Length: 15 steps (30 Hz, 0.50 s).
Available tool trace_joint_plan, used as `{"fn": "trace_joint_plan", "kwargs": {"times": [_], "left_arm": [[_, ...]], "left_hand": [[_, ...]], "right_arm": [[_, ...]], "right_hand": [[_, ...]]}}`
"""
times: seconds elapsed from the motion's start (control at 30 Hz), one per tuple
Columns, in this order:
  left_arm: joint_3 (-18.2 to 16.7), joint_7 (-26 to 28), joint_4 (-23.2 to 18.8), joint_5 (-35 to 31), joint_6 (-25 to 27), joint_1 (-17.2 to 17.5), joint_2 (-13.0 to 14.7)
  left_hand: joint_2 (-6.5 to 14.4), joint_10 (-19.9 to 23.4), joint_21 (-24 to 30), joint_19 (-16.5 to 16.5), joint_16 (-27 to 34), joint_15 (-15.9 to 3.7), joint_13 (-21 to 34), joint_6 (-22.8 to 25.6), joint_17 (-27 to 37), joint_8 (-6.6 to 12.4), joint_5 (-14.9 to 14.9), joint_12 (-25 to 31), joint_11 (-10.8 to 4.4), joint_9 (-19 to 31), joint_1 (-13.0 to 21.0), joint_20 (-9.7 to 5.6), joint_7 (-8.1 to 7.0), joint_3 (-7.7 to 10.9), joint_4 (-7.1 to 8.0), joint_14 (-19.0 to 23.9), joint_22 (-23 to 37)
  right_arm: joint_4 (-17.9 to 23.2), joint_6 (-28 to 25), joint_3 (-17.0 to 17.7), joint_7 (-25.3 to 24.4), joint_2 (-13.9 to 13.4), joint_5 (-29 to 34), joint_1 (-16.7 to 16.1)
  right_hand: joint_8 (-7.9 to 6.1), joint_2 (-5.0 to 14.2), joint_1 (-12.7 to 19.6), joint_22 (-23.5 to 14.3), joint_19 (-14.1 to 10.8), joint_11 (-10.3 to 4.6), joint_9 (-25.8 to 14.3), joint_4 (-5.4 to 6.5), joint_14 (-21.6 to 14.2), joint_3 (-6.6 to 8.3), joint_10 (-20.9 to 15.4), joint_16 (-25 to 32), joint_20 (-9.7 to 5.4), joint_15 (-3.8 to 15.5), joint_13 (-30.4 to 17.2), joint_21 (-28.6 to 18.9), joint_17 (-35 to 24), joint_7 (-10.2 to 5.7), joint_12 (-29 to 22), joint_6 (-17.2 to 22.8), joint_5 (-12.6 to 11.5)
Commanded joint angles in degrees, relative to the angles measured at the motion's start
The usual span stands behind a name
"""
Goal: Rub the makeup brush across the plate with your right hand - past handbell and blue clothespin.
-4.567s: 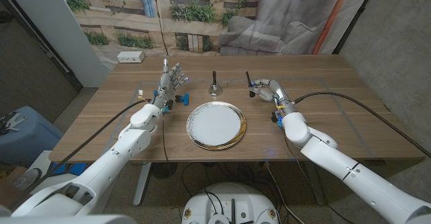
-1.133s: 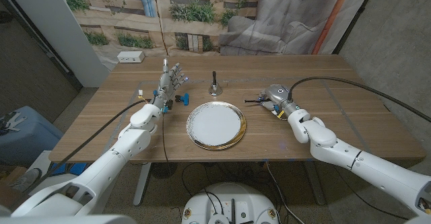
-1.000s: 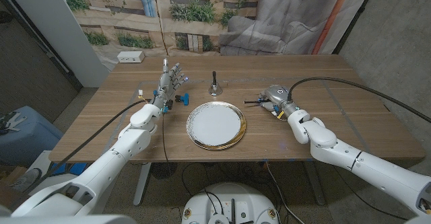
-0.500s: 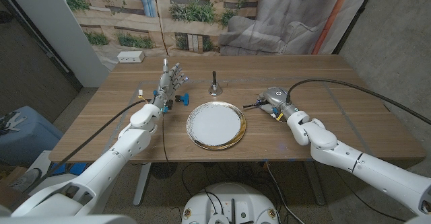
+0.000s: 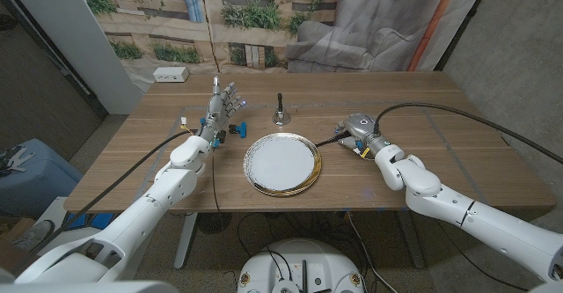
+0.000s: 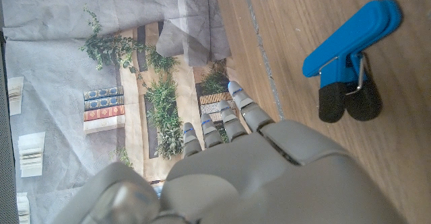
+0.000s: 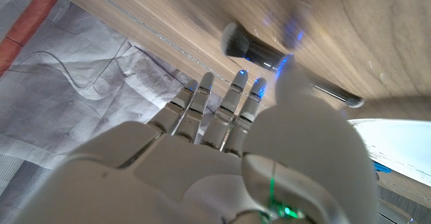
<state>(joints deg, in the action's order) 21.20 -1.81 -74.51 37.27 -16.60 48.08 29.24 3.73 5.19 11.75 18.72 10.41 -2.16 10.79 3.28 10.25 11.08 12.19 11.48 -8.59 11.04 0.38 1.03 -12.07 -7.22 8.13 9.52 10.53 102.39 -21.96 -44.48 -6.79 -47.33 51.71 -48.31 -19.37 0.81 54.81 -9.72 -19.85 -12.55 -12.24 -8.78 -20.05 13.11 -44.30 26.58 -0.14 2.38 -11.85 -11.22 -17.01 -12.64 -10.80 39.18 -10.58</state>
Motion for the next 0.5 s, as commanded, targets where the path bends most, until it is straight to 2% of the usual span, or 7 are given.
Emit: {"fn": "trace_joint_plan", "kwargs": {"times": [0.03,0.23,0.5], "left_arm": [[0.01,-0.01,0.06,-0.01,-0.01,0.0,0.0],[0.01,-0.01,0.05,-0.01,-0.01,0.01,0.0],[0.01,-0.01,0.05,-0.01,-0.01,0.01,0.0]], "left_hand": [[0.84,0.16,0.24,0.41,0.18,-0.78,0.16,-0.09,0.1,0.2,0.2,0.41,-0.34,0.13,-0.08,0.03,-0.58,-0.11,0.4,0.38,0.26],[0.84,0.19,0.24,0.4,0.19,-0.77,0.16,-0.09,0.1,0.2,0.2,0.42,-0.46,0.13,-0.08,0.07,-0.58,-0.11,0.4,0.4,0.26],[0.85,0.17,0.24,0.4,0.18,-0.79,0.16,-0.09,0.09,0.2,0.2,0.41,-0.44,0.13,-0.08,0.06,-0.58,-0.11,0.41,0.38,0.26]], "right_arm": [[2.72,-0.61,1.31,2.5,-0.97,-0.76,-0.69],[3.88,-0.49,1.74,5.02,-1.63,-0.96,-0.35],[4.77,0.54,2.59,7.22,-2.5,-2.19,-0.24]], "right_hand": [[1.58,-0.9,-0.57,-0.09,0.44,-0.01,0.02,0.13,1.52,-0.5,3.29,-0.97,1.06,7.94,-0.34,0.35,0.03,-0.03,0.18,-3.75,0.13],[3.26,-1.09,-1.56,-0.1,1.58,0.03,0.37,0.28,4.03,-0.63,7.45,-2.4,1.76,7.49,-0.31,0.45,0.13,-0.01,0.32,-7.23,0.22],[5.52,-1.86,-3.47,-0.09,3.37,0.16,0.72,0.52,6.81,-1.05,12.46,-4.12,2.46,5.76,-0.21,0.52,0.33,0.01,0.37,-12.02,0.24]]}}
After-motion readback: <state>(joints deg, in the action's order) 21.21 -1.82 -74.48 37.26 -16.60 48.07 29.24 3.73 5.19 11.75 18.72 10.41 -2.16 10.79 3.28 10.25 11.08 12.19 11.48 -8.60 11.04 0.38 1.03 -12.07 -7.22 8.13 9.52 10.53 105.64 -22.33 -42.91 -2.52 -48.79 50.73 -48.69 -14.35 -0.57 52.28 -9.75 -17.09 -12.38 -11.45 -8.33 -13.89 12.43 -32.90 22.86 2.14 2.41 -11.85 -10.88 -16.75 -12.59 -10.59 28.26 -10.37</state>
